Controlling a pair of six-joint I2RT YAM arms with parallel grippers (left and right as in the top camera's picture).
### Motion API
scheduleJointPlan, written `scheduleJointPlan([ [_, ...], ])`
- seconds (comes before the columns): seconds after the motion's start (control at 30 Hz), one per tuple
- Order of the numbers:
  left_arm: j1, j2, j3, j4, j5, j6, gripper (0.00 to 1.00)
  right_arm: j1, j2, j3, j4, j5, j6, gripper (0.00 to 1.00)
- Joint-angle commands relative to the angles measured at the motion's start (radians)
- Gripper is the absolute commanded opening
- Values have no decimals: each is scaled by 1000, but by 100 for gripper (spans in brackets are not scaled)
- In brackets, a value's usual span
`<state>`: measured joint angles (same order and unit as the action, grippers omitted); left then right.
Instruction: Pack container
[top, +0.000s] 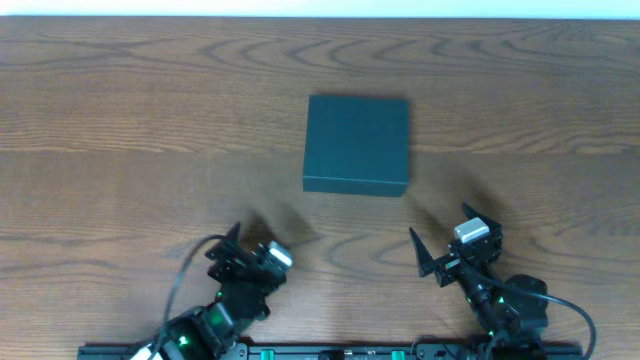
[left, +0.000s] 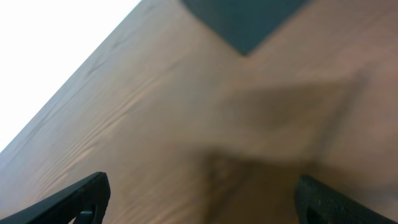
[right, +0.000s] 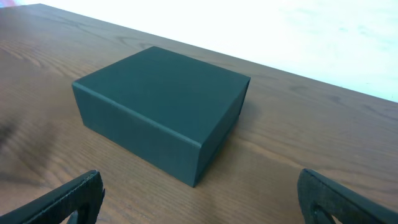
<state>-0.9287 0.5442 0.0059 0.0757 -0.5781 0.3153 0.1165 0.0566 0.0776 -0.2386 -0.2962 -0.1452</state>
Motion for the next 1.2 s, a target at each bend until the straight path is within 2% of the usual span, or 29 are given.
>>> scheduleJointPlan([
  [0.0, 134, -84, -1, 45, 79, 3, 95, 10, -8, 3, -13, -11, -2, 99],
  [0.07, 244, -146, -1, 55, 138, 2, 95, 10, -8, 3, -13, -11, -2, 99],
  [0.27, 529, -256, -1, 53, 193, 3, 96, 10, -8, 3, -13, -11, -2, 99],
  [0.4, 633, -309, -1, 47, 264, 3, 95, 10, -8, 3, -13, -11, -2, 99],
  [0.67, 680, -496, -1, -119, 269, 3, 96, 10, -8, 3, -13, -11, -2, 99],
  [1.17, 681, -531, -1, -124, 269, 3, 95, 10, -8, 3, -13, -11, -2, 99],
])
